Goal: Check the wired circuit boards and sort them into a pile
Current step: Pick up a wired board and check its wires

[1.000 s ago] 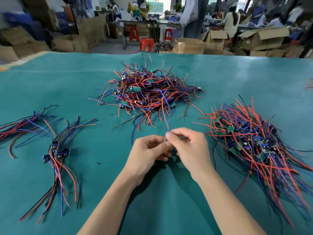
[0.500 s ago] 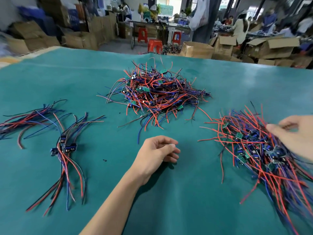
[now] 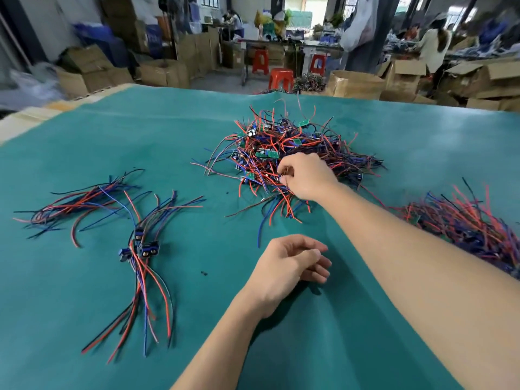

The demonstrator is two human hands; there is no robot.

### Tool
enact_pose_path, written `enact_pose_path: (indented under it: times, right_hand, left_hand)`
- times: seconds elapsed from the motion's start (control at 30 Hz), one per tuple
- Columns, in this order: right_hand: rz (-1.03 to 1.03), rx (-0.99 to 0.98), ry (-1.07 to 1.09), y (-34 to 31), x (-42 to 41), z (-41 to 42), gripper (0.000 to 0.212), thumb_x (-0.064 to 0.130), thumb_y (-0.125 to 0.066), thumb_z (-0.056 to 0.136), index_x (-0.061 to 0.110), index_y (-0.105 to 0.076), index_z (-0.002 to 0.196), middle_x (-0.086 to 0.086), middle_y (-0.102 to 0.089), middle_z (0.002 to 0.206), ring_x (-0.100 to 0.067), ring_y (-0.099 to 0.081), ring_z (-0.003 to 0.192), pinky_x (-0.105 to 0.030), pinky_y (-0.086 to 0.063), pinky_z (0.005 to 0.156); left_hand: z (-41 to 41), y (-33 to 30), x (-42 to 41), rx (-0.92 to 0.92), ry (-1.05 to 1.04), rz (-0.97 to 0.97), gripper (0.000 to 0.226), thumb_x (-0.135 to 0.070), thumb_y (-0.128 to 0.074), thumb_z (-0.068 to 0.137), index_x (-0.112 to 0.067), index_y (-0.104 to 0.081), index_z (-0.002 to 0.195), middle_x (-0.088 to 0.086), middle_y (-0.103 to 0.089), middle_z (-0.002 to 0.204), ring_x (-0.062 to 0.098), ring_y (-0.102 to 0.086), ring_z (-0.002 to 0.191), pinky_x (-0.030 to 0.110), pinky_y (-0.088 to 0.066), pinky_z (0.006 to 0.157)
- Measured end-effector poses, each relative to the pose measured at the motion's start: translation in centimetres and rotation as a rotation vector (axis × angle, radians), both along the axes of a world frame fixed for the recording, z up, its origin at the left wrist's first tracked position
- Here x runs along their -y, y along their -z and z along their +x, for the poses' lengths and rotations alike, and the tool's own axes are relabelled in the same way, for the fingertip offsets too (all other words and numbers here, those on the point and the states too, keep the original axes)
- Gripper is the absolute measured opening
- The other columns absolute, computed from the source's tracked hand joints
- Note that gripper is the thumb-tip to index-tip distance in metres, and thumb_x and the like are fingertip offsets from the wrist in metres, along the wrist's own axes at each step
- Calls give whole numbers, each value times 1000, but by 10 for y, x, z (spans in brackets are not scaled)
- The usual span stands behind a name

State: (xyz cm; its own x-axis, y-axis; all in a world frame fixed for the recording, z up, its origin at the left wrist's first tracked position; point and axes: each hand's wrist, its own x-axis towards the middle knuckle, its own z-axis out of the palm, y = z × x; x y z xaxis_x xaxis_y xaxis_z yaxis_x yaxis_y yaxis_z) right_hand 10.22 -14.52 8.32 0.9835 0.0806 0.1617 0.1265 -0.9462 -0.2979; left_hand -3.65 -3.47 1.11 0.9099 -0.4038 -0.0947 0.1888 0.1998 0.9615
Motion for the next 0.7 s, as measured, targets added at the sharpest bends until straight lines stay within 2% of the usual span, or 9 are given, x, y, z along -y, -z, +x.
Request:
enact_pose_path:
  times: [0.13, 0.2, 0.3, 0.5, 0.6, 0.7]
  right_hand:
    - [-38, 60, 7, 17, -11, 6, 22, 29, -72, 91, 33, -64, 112, -7, -66, 115, -35, -61, 107, -39, -48, 83]
    - [-60, 85, 14, 21, -14, 6, 22, 23, -72, 92, 31, -64, 111, -8, -65, 113, -36, -63, 102, -40, -47, 79]
    - [-14, 109, 47, 22, -13, 6, 22, 10, -66, 93, 30, -66, 103, -7, -68, 109, -33, -64, 97, -41, -54, 81]
    - [142, 146, 85, 9, 6, -2, 15, 16, -66, 95, 26, -68, 106, -3, -72, 102, -30, -66, 101, -43, -54, 89]
    - [287, 171, 58, 1, 17, -19, 13, 13, -71, 90, 22, -69, 100, 5, -69, 85, -25, -67, 90, -40, -53, 91]
    - [434, 200, 54, -4, 26, -51, 18, 9, -72, 87, 26, -66, 91, 9, -66, 73, -22, -68, 78, -41, -54, 87]
  left_hand:
    - [1, 0, 1, 9, 10, 12, 16, 4, -50, 98, 12, -61, 106, 21, -66, 88, 20, -64, 66, 24, -54, 64]
    - [0, 0, 2, 7, 7, 12, 16, 4, -50, 98, 13, -61, 105, 21, -66, 88, 20, -64, 66, 24, -55, 64]
    - [-1, -1, 1, 7, 10, 12, 16, 4, -50, 98, 13, -61, 105, 22, -66, 87, 20, -64, 66, 24, -55, 64]
    - [-2, -3, 1, 12, 12, 2, 16, 6, -49, 98, 15, -60, 106, 21, -66, 86, 20, -63, 65, 24, -55, 64]
    - [-2, -3, 0, 11, 9, 2, 16, 6, -50, 97, 15, -60, 106, 21, -66, 86, 20, -63, 64, 24, -55, 64]
    - [-3, -4, -1, -5, 4, -3, 16, 5, -50, 98, 13, -61, 106, 21, -67, 86, 20, -63, 65, 24, -55, 64]
